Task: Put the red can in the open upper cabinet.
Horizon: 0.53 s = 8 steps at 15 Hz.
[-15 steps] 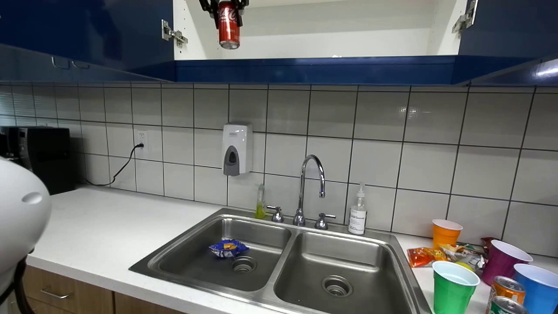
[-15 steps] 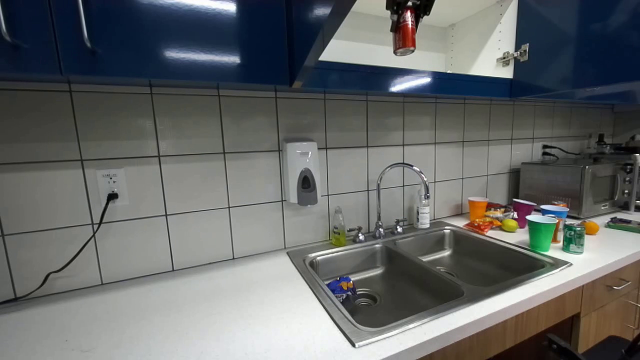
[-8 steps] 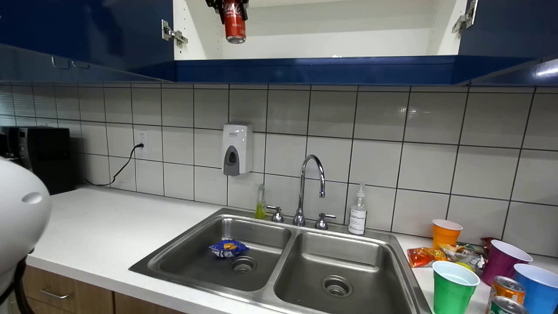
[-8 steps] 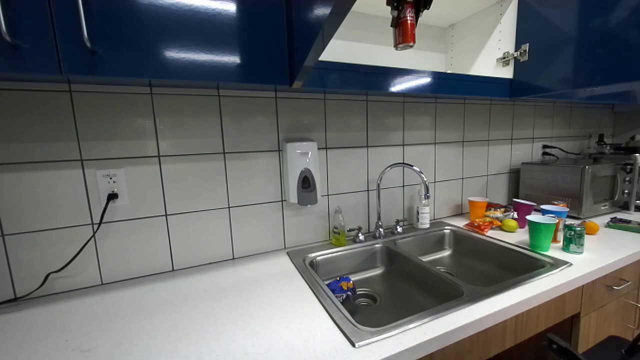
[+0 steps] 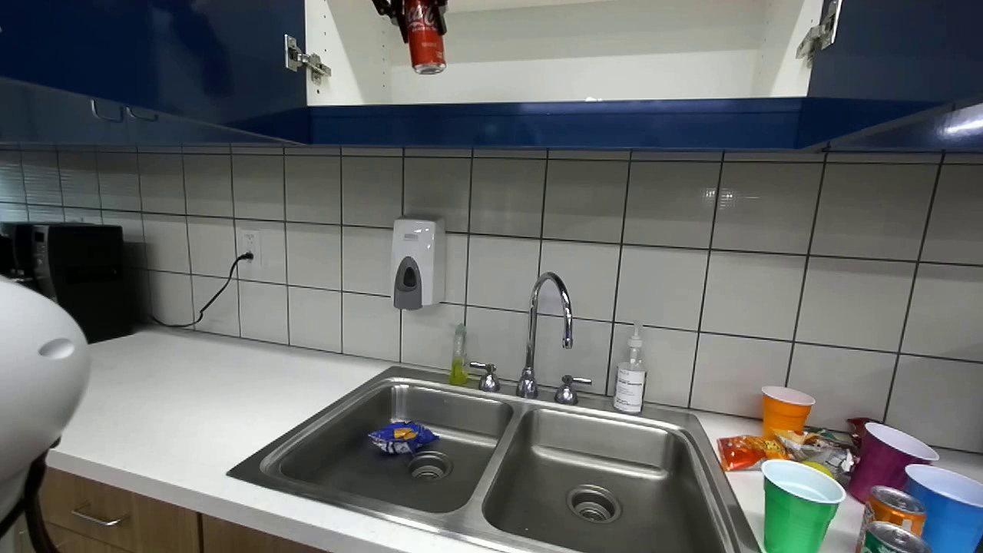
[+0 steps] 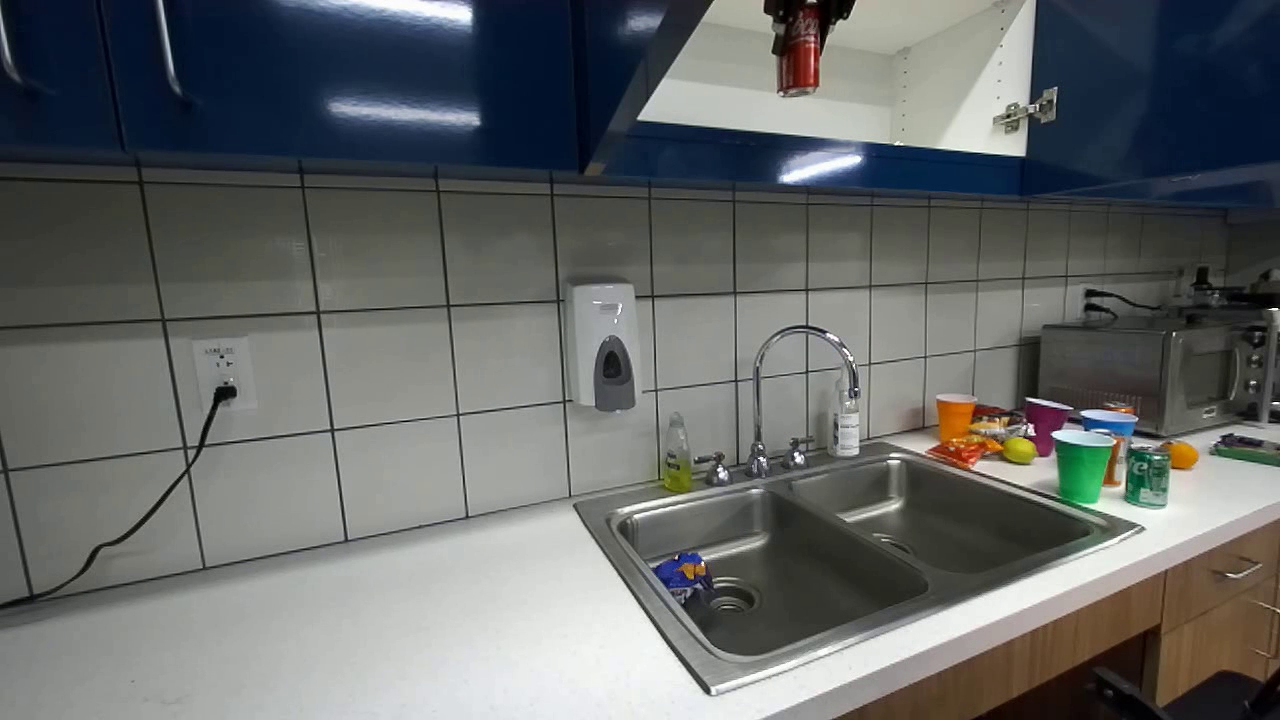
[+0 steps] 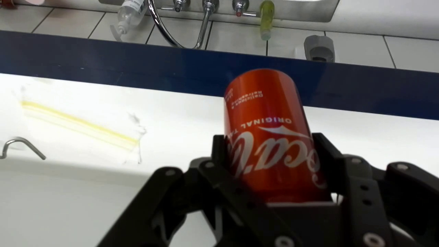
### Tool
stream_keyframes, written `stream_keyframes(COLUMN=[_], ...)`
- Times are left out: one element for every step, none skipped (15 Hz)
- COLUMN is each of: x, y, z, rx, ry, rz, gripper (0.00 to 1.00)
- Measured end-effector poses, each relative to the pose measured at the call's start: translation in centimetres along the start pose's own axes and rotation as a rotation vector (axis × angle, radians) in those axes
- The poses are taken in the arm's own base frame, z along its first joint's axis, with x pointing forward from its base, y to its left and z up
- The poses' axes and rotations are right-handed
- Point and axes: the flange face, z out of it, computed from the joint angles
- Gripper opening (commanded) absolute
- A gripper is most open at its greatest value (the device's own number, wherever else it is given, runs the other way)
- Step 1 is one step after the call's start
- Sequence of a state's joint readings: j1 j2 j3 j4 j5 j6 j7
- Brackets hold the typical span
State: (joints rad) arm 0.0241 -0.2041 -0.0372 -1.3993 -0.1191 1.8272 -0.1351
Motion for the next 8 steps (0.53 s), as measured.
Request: stream_keyframes(x=[0.2, 0.4, 0.6, 0.7, 0.9, 1.0, 1.1, 1.3], y=[0.0, 0.1, 0.1, 0.2, 0.3, 0.5, 0.7, 0.9], z=[0.2, 0.3, 0.6, 0.9, 1.2, 1.5, 1.9, 2.3], rx=[-0.002, -0.004, -0.005, -0.007, -0.009, -0.011, -0.013, -0.015], ry=[0.01, 0.017, 0.025, 0.032, 0.036, 0.038, 0.041, 0.045], rz=[0.0, 0.0, 0.001, 0.002, 0.004, 0.006, 0.008, 0.011], gripper=[0.38, 0.38, 0.38, 0.38, 0.38, 0.38, 0.38, 0.38])
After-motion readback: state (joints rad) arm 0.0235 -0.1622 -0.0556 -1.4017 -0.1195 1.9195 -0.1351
